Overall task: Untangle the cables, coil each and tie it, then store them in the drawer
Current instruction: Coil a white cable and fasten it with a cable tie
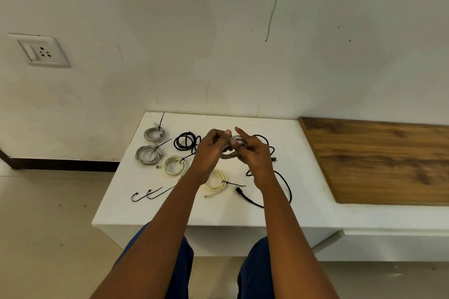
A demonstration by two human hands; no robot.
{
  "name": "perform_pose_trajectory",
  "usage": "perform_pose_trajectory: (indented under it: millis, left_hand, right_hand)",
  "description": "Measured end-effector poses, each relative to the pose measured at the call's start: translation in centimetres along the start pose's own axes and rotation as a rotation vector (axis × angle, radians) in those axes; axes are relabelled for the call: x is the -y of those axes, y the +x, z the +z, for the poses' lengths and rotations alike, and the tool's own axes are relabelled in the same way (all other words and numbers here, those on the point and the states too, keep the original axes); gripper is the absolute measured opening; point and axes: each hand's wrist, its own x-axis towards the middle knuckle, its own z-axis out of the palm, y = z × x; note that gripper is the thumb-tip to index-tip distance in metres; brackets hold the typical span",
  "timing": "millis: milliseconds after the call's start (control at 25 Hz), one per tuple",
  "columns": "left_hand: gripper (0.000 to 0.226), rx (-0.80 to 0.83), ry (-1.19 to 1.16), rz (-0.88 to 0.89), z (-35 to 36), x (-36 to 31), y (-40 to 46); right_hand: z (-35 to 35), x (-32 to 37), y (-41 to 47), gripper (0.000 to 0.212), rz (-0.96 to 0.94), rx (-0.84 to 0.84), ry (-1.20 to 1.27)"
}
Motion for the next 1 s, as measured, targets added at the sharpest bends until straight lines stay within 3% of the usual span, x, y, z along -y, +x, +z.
perform_pose_trajectory:
  millis: [120, 280, 440, 560, 800, 1000]
  left_hand:
    - [0.015, 0.073, 0.032, 0.085, -1.0, 0.1, -0.1]
    - [0.021, 0.028, 0.08, 0.141, -2.0, 0.2, -0.1]
    - [0.02, 0.031, 0.055, 0.151, -2.9, 0.3, -0.4]
    - [0.018, 0.107, 0.021, 0.135, -3.9, 0.2, -0.7]
    - [0.018, 0.179, 0.076, 0.075, -6.1, 0.2, -1.5]
    - [0.025, 0.114, 0.076, 0.006, -8.9, -0.3, -2.1]
  right_hand:
    - [0.0, 0.2, 0.0, 0.035, 0.104, -0.043, 0.153]
    - [0.5, -0.1, -0.1, 0.023, 0.151, -0.053, 0.146]
    - [0.9, -0.1, -0.3, 0.015, 0.118, 0.029, 0.02]
    - [0.8, 0.2, -0.5, 0.005, 0.137, 0.141, 0.099]
    - [1.0, 0.0, -1.0, 0.006, 0.225, 0.393, 0.114]
    - [3.3, -0.4, -1.3, 0.02, 0.134, 0.417, 0.014]
